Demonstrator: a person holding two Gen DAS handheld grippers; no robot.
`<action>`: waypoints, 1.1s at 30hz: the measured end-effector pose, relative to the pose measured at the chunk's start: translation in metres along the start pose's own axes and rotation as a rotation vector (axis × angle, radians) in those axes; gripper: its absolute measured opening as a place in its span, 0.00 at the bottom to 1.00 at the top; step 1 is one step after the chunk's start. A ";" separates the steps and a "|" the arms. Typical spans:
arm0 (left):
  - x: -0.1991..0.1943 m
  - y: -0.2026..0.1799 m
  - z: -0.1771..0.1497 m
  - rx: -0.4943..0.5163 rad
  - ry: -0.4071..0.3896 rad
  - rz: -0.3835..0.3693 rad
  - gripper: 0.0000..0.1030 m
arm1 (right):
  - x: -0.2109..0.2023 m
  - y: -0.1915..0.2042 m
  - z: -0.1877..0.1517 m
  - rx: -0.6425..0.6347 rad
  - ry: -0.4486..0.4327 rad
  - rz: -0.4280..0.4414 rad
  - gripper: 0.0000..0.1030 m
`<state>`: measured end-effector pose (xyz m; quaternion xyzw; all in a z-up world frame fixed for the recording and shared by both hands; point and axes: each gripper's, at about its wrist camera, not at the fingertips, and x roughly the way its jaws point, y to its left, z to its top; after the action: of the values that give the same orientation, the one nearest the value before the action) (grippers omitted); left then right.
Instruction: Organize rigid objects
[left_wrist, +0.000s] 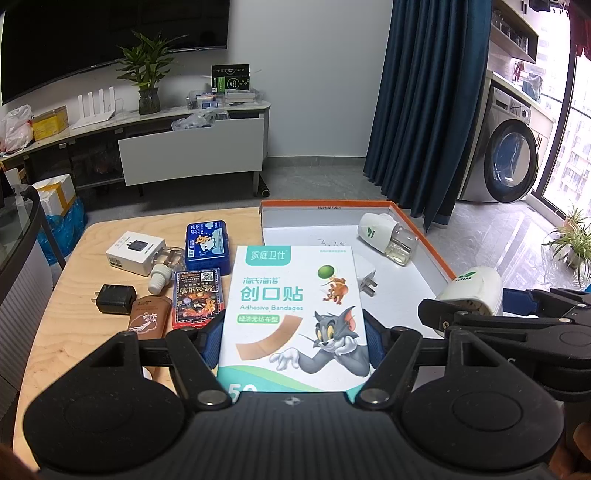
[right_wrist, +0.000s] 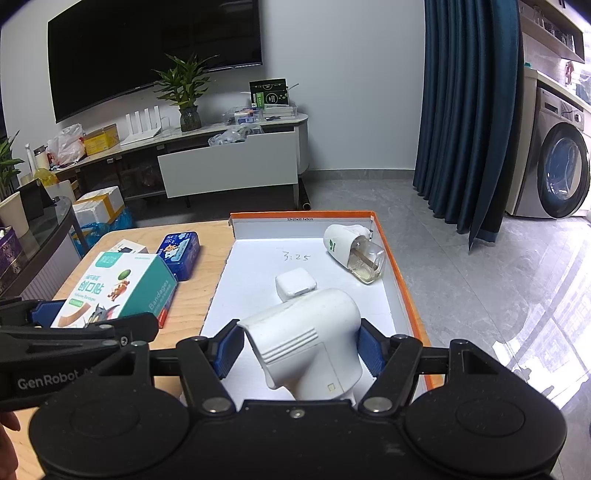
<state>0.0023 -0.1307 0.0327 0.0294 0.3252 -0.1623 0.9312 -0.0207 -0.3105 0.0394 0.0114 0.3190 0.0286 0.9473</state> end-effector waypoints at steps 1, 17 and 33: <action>0.000 0.000 0.000 0.000 0.000 0.000 0.70 | 0.000 0.000 0.000 -0.001 0.000 0.000 0.76; 0.000 0.000 0.002 0.001 -0.001 0.001 0.70 | 0.000 -0.001 0.004 -0.001 0.004 0.002 0.76; 0.000 0.001 0.004 -0.001 -0.001 0.000 0.69 | -0.001 -0.001 0.006 -0.002 0.005 0.002 0.76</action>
<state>0.0049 -0.1300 0.0363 0.0289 0.3247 -0.1621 0.9314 -0.0177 -0.3115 0.0443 0.0109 0.3215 0.0299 0.9464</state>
